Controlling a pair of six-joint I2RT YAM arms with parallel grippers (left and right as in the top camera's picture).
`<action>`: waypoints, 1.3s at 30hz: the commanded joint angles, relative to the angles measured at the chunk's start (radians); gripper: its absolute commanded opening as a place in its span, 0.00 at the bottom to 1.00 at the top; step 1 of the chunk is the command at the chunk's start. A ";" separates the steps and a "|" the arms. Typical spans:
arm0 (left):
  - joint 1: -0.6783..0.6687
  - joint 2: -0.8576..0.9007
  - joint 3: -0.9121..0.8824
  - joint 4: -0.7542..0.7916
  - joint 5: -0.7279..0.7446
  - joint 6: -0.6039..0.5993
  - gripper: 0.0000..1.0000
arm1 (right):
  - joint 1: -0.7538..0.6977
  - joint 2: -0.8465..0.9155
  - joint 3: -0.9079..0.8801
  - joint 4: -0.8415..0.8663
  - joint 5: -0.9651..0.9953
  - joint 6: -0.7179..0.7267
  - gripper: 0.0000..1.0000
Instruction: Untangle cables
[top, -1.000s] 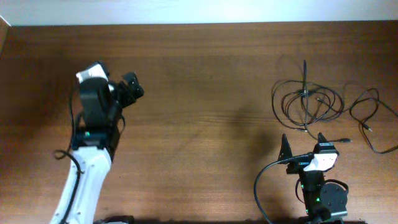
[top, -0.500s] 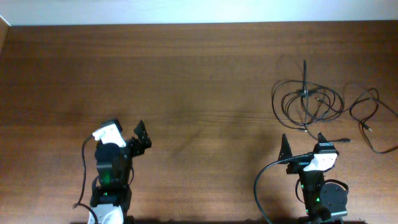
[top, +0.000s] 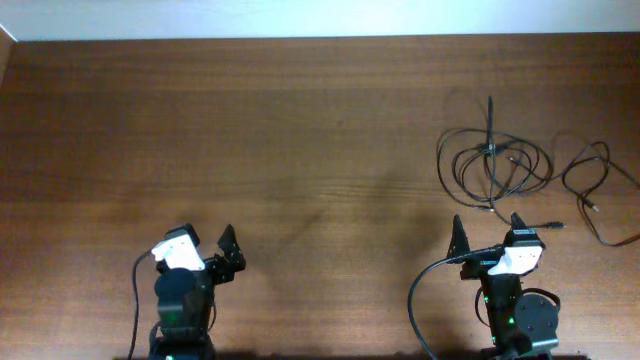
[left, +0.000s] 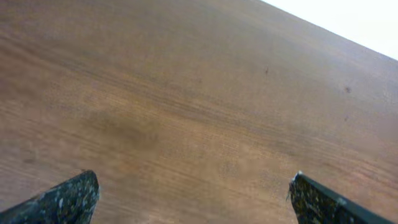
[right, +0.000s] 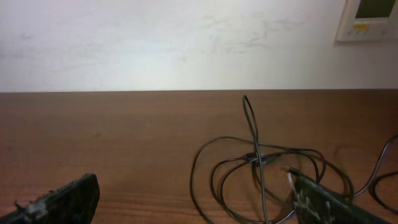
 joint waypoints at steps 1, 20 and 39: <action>-0.004 -0.166 -0.004 -0.018 -0.002 0.057 0.99 | -0.005 -0.009 -0.005 -0.009 0.002 0.003 0.98; -0.009 -0.382 -0.003 -0.018 0.006 0.079 0.99 | -0.005 -0.009 -0.005 -0.009 0.002 0.003 0.98; -0.009 -0.382 -0.003 -0.018 0.006 0.079 0.99 | -0.005 -0.009 -0.005 -0.009 0.002 0.003 0.98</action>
